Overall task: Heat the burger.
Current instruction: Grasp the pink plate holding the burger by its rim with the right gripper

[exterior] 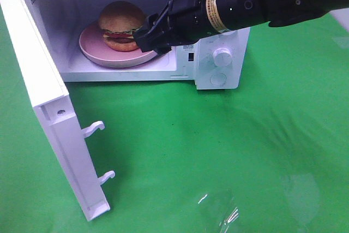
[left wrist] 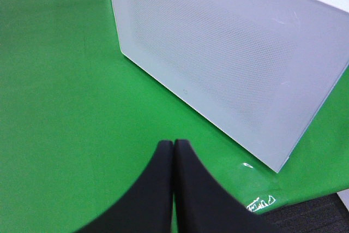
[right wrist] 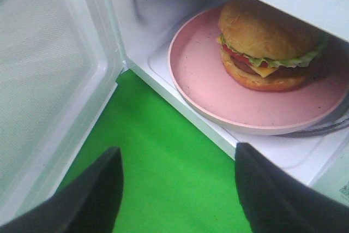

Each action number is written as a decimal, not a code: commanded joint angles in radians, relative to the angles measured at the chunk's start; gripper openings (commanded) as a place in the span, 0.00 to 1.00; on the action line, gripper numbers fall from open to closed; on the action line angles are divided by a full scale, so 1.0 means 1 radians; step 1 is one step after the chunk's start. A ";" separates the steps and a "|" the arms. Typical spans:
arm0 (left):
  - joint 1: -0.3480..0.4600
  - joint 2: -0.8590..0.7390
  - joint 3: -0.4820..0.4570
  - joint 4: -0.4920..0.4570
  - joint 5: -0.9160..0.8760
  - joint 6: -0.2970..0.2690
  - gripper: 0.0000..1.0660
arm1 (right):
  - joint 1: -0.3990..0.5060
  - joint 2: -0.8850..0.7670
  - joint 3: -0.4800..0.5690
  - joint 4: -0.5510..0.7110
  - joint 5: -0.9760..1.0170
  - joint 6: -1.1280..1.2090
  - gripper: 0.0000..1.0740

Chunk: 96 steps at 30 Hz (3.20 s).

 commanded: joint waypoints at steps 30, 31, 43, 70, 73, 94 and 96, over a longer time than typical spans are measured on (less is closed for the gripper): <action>0.004 -0.024 0.003 0.000 -0.012 0.002 0.00 | 0.001 -0.011 0.003 -0.035 0.126 -0.051 0.54; 0.004 -0.024 0.003 0.000 -0.012 0.002 0.00 | 0.001 -0.011 0.003 -0.035 0.126 -0.051 0.54; 0.004 -0.024 0.003 0.000 -0.012 0.002 0.00 | 0.001 -0.039 0.103 -0.058 0.228 -0.059 0.54; 0.004 -0.024 0.003 0.000 -0.012 0.002 0.00 | 0.001 -0.104 0.170 1.104 0.805 -1.123 0.54; 0.004 -0.024 0.003 0.000 -0.012 0.002 0.00 | 0.001 -0.104 0.170 1.292 0.733 -1.248 0.54; 0.004 -0.024 0.003 0.000 -0.012 0.002 0.00 | 0.001 0.006 -0.040 1.888 0.762 -2.004 0.54; 0.004 -0.024 0.003 0.000 -0.012 0.002 0.00 | 0.001 0.025 -0.067 1.899 0.791 -2.045 0.54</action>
